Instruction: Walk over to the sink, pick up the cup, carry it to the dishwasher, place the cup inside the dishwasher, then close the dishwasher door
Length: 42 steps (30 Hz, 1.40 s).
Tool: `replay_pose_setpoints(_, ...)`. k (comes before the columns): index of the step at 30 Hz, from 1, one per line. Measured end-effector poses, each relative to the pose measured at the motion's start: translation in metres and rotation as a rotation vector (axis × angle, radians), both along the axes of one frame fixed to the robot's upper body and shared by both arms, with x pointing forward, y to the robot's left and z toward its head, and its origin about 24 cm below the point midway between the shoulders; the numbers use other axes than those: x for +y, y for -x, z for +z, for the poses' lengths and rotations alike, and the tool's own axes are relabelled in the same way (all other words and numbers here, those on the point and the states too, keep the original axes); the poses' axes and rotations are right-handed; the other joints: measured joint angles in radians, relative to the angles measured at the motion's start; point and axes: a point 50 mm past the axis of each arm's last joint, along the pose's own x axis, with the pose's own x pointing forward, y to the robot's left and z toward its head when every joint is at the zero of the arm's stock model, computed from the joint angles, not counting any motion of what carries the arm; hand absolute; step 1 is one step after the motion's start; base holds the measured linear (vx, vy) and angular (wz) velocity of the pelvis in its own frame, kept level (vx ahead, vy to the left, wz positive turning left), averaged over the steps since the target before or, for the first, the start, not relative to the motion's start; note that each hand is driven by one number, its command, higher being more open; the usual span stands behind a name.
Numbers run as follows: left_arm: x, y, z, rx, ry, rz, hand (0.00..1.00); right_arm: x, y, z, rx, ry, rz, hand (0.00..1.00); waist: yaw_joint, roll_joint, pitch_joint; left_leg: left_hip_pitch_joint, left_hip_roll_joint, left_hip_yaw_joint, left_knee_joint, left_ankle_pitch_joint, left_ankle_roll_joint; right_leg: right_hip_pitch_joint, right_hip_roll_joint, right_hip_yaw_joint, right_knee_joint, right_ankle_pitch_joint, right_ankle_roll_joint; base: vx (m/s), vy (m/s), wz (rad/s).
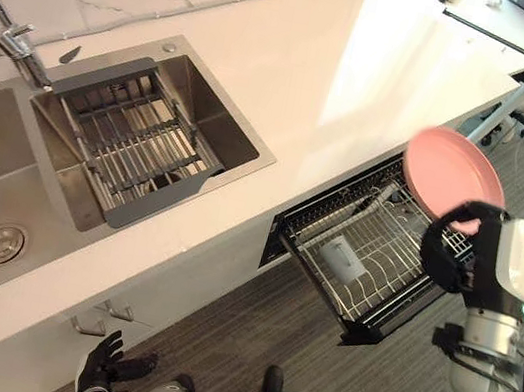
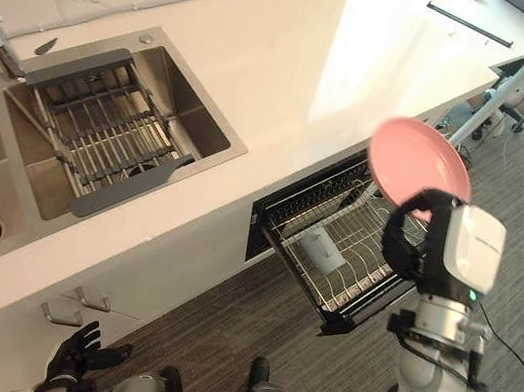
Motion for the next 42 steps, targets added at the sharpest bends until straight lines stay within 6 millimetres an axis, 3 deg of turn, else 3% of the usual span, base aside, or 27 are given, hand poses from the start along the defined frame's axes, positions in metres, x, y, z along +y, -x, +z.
replay_pose_setpoints(6, -0.012, -0.005, -0.001, -0.019, 0.033, -0.029, 0.90, -0.012, 0.004, 0.004, -0.025, -0.023, -0.045, 0.30, -0.012, 0.035, 0.020, 0.010, -0.027, -0.005, -0.039, 0.027, 0.009, 0.018, -0.020, 0.004, -0.051, 0.028, 0.014, 0.01, 0.039, 0.01)
replay_pose_setpoints(11, -0.017, -0.012, 0.000, -0.036, 0.040, -0.049, 0.90, -0.018, -0.015, 0.008, -0.053, -0.065, -0.042, 0.30, -0.005, 0.064, 0.061, -0.030, -0.062, -0.008, -0.068, 0.041, 0.031, -0.019, -0.038, 0.015, -0.097, 0.076, 0.026, -0.06, 0.049, -0.02)
replay_pose_setpoints(21, -0.018, -0.037, 0.009, -0.119, 0.051, -0.039, 0.90, -0.033, -0.053, 0.026, -0.125, -0.157, -0.035, 0.30, 0.003, 0.076, 0.191, -0.109, -0.111, -0.062, -0.061, 0.060, 0.061, -0.083, -0.072, 0.016, -0.106, 0.113, 0.044, -0.07, 0.037, 0.03)
replay_pose_setpoints(26, -0.016, -0.051, 0.016, -0.168, 0.040, -0.052, 0.90, -0.041, -0.074, 0.017, -0.080, -0.250, -0.041, 0.30, 0.020, 0.090, 0.242, -0.147, -0.127, -0.096, -0.056, 0.069, 0.072, -0.106, -0.084, 0.004, -0.107, 0.121, 0.047, -0.05, 0.020, 0.12)
replay_pose_setpoints(30, -0.014, -0.054, 0.018, -0.177, 0.022, -0.079, 0.90, -0.042, -0.089, 0.004, -0.028, -0.342, -0.046, 0.30, 0.030, 0.097, 0.247, -0.170, -0.138, -0.111, -0.056, 0.073, 0.075, -0.123, -0.090, -0.006, -0.107, 0.122, 0.048, -0.02, 0.012, 0.10)
replay_pose_setpoints(36, -0.012, -0.063, 0.024, -0.221, 0.027, -0.068, 0.90, -0.048, -0.097, -0.006, -0.007, -0.456, -0.071, 0.30, 0.046, 0.107, 0.265, -0.180, -0.156, -0.152, -0.063, 0.083, 0.082, -0.125, -0.103, -0.018, -0.107, 0.122, 0.049, -0.01, 0.018, 0.09)
replay_pose_setpoints(37, -0.012, -0.066, 0.026, -0.229, 0.026, -0.070, 0.90, -0.049, -0.098, -0.006, -0.007, -0.465, -0.074, 0.90, 0.046, 0.108, 0.267, -0.181, -0.161, -0.157, -0.069, 0.087, 0.084, -0.125, -0.107, -0.024, -0.107, 0.122, 0.049, -0.02, 0.029, 0.14)
replay_pose_setpoints(42, -0.013, -0.069, 0.027, -0.235, 0.024, -0.082, 0.90, -0.048, -0.106, 0.000, -0.036, -0.508, -0.065, 0.90, 0.048, 0.108, 0.270, -0.190, -0.168, -0.161, -0.073, 0.091, 0.087, -0.134, -0.112, -0.025, -0.107, 0.123, 0.048, -0.01, 0.009, 0.04)
